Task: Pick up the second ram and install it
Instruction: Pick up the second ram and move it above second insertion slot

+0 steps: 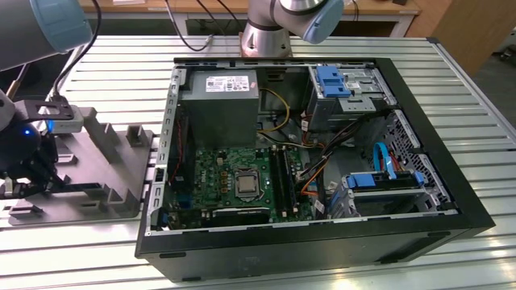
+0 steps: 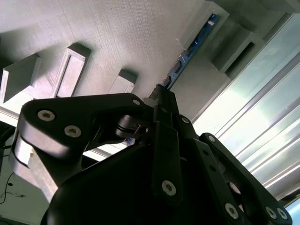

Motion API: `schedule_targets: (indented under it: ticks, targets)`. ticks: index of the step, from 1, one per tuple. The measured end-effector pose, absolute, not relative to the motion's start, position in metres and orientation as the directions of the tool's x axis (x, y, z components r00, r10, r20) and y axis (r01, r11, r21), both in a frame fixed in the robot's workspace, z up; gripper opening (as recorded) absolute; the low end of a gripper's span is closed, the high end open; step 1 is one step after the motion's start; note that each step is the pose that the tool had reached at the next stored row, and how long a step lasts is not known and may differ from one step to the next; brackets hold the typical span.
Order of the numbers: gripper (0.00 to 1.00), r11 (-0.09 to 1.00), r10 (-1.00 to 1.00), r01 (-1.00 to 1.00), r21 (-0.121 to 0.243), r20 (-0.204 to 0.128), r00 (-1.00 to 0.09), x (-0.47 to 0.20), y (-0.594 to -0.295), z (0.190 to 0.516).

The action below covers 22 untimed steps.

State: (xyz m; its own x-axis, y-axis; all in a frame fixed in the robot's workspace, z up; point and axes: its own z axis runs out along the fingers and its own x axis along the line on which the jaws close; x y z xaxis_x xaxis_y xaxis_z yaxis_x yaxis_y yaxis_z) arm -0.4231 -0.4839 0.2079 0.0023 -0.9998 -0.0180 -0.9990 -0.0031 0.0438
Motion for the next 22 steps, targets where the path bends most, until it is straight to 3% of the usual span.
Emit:
schedule_targets:
  ticks: [22]
  targets:
    - [0.11,-0.003,-1.000,-0.999,0.044,-0.019,0.002,-0.423,-0.484,0.231]
